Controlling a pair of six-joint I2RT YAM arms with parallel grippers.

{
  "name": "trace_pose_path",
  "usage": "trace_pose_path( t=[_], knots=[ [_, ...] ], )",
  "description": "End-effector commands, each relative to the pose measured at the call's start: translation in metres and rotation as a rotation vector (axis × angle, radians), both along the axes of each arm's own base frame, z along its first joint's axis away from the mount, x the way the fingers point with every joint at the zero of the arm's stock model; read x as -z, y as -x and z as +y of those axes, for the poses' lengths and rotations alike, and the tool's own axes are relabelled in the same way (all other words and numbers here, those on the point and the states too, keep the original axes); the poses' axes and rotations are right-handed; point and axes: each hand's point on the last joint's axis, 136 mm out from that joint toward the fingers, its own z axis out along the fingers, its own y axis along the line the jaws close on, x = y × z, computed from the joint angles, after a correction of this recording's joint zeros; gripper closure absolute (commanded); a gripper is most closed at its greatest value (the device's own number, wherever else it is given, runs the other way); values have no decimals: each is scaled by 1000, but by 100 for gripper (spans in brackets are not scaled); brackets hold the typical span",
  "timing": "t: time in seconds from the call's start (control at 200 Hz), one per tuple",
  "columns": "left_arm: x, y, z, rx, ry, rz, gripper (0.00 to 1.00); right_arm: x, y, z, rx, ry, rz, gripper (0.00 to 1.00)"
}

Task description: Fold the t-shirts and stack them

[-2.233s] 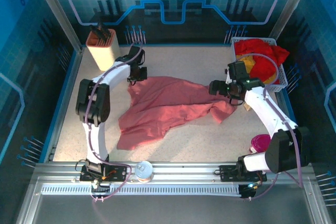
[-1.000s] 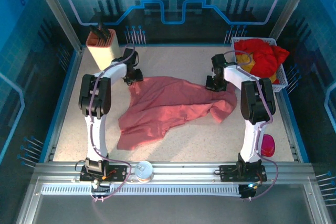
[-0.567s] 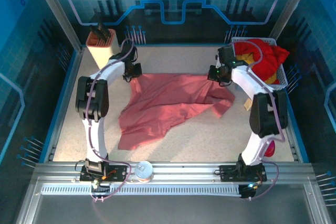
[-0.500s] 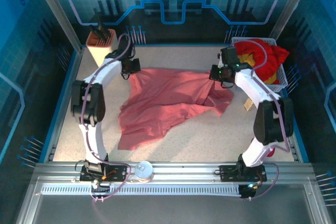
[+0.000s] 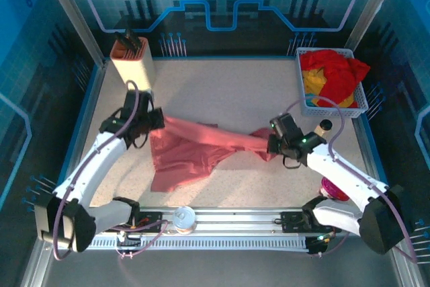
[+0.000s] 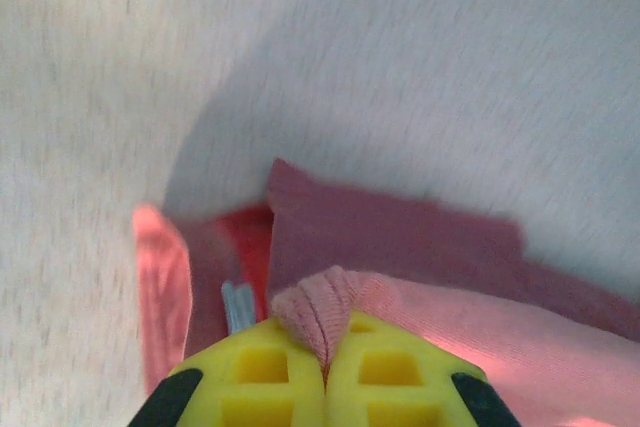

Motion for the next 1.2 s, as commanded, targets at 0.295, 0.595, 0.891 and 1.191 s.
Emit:
trace_pose_path(
  t=[0.295, 0.595, 0.891, 1.191],
  knots=[
    [49, 46, 7, -99, 18, 224, 35, 1, 3, -27, 83, 43, 31, 28],
    [75, -28, -43, 70, 130, 228, 45, -23, -38, -17, 28, -25, -27, 16],
    [109, -84, -46, 107, 31, 252, 62, -14, -41, -13, -1, -31, 21, 16],
    [134, -80, -38, 106, -55, 312, 64, -17, -39, -24, 26, -41, 6, 16]
  ],
)
